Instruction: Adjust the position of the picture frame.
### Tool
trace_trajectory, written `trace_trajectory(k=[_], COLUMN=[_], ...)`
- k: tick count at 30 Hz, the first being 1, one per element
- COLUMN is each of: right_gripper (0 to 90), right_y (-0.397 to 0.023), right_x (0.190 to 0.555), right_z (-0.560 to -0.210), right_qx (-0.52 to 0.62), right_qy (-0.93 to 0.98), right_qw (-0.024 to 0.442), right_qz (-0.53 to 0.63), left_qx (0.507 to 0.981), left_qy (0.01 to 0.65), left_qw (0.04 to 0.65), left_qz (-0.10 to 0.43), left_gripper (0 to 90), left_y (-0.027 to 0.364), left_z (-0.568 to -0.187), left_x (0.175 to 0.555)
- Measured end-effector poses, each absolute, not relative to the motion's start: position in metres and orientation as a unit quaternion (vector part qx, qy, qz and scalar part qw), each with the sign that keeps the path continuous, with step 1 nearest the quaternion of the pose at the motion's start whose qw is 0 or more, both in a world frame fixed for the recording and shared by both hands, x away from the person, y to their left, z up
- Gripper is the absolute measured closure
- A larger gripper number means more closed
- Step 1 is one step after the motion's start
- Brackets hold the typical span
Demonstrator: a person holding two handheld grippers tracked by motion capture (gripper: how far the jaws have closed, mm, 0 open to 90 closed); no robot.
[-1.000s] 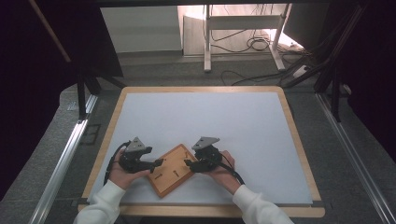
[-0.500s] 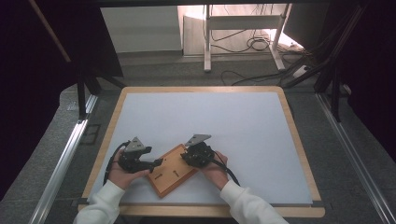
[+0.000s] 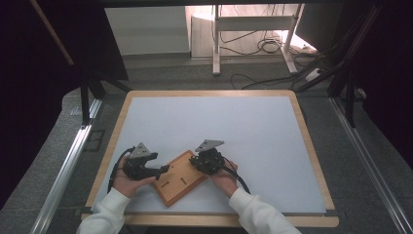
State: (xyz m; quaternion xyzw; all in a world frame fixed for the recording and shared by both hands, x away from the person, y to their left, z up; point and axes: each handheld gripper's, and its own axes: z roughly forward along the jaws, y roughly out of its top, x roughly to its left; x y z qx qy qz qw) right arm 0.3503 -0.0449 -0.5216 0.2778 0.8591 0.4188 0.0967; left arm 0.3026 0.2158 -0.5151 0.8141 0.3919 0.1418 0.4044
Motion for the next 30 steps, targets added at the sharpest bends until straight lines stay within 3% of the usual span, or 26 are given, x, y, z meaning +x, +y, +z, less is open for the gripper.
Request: trace_trajectory(k=[14, 30], right_gripper=[84.8, 85.1], right_y=[-0.057, -0.099], right_x=[0.351, 0.347], right_z=[-0.512, -0.494], right_qx=[0.265, 0.254], right_qy=[0.851, 0.846], right_qw=[0.087, 0.111], right_qz=[0.444, 0.456], left_qx=[0.805, 0.804], left_qy=[0.391, 0.388], left_qw=[0.417, 0.423], left_qz=[0.159, 0.157], left_gripper=[29.5, 29.4], left_y=[0.216, 0.213], left_z=[-0.509, -0.507], left_x=[0.299, 0.298])
